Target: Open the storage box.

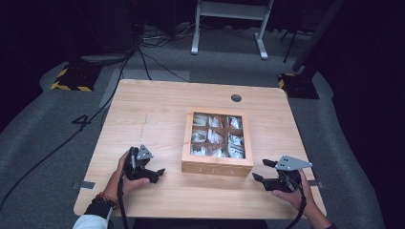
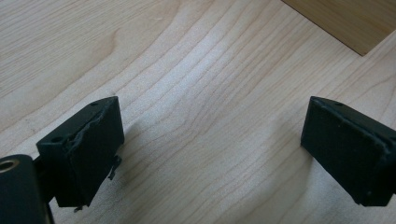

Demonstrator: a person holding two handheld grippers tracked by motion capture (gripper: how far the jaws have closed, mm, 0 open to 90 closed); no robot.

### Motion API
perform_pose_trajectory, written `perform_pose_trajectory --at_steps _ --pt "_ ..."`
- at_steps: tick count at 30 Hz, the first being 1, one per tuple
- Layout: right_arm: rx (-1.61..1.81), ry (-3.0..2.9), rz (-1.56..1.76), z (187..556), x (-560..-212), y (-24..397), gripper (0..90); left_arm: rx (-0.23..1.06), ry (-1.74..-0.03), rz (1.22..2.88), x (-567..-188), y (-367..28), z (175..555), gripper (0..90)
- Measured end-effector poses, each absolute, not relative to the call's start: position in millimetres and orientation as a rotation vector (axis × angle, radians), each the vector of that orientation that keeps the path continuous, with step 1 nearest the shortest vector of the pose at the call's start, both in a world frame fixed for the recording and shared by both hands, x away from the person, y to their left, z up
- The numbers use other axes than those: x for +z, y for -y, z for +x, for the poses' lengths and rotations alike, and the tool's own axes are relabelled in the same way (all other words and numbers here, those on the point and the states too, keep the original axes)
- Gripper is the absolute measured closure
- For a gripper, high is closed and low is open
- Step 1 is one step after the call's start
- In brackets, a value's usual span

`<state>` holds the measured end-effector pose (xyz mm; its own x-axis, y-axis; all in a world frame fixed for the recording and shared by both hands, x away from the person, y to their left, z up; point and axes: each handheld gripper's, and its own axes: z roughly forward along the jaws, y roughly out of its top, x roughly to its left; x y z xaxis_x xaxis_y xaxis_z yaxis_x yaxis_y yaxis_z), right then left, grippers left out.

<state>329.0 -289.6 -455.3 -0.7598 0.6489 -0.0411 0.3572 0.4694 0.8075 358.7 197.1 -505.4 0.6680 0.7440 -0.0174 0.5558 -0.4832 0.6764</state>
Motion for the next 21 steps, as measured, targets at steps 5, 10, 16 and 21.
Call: perform_pose_trajectory --at_steps 5,10,16,21 --pt "1.182 -2.374 0.822 329.6 -450.9 279.8 36.5 0.368 -0.997 2.217 -505.4 -197.1 358.7 6.3" --pt "1.164 -2.392 0.824 333.9 -452.3 273.5 41.1 0.367 -1.001 2.215 -505.5 -197.1 358.3 6.3" --pt "1.177 -2.404 0.830 338.8 -453.3 266.2 46.7 0.366 -1.002 2.216 -505.4 -197.7 357.6 6.3" --pt "1.192 -2.394 0.812 338.4 -452.8 263.0 48.6 0.372 -1.001 2.217 -505.3 -198.0 357.5 6.3"
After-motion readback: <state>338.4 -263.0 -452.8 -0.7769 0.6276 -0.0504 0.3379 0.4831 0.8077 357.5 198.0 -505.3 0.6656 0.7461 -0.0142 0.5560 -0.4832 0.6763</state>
